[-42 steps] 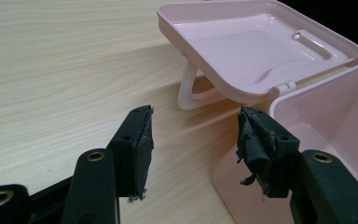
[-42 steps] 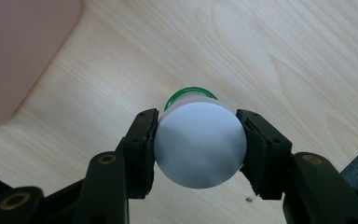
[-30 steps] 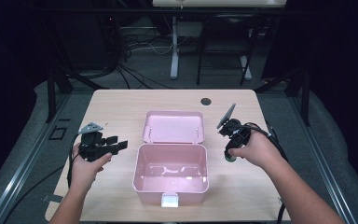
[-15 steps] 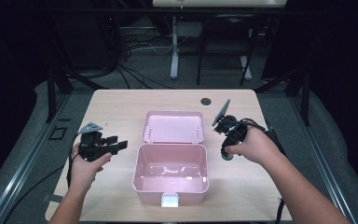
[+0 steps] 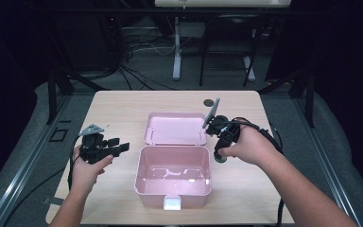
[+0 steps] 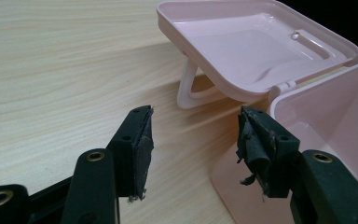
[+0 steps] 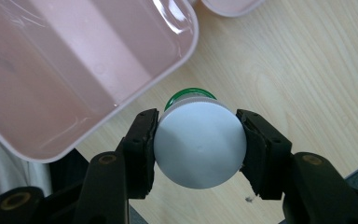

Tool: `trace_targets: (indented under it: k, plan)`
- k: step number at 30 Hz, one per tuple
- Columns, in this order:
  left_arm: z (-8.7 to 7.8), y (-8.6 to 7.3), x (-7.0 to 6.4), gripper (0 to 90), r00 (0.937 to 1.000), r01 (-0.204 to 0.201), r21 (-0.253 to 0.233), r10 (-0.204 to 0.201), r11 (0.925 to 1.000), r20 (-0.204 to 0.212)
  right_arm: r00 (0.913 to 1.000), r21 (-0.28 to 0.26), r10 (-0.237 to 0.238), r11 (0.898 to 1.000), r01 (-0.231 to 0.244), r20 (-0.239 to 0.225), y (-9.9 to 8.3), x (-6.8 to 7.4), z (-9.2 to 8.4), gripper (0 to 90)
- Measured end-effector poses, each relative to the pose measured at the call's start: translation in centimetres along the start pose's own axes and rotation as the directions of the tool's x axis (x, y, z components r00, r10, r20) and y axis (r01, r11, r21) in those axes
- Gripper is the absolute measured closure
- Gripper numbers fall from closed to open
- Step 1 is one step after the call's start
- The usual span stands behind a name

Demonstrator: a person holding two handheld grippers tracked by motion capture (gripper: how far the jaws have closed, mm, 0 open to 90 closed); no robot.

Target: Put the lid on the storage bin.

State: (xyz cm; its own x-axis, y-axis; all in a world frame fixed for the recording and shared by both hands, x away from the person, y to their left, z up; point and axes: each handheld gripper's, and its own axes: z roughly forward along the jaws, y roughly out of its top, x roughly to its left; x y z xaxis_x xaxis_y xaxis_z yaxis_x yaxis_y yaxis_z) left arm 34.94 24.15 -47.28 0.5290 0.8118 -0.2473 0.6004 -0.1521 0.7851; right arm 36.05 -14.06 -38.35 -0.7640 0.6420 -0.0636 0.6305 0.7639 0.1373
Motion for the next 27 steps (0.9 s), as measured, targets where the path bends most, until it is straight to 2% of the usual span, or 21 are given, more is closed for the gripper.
trace_targets:
  k: [17,27]
  plan:
    - [0.0,0.0,0.2,45.4,1.0000,0.003,0.001,-0.003,1.0000,0.001,0.9967,-0.041,-0.077,0.996,0.076,-0.024,1.9,2.4,-0.5,50.3]
    - [0.0,0.0,0.2,45.3,1.0000,0.005,0.000,-0.005,1.0000,0.001,0.9911,-0.043,-0.129,0.991,0.128,-0.032,3.3,3.6,-0.3,50.3]
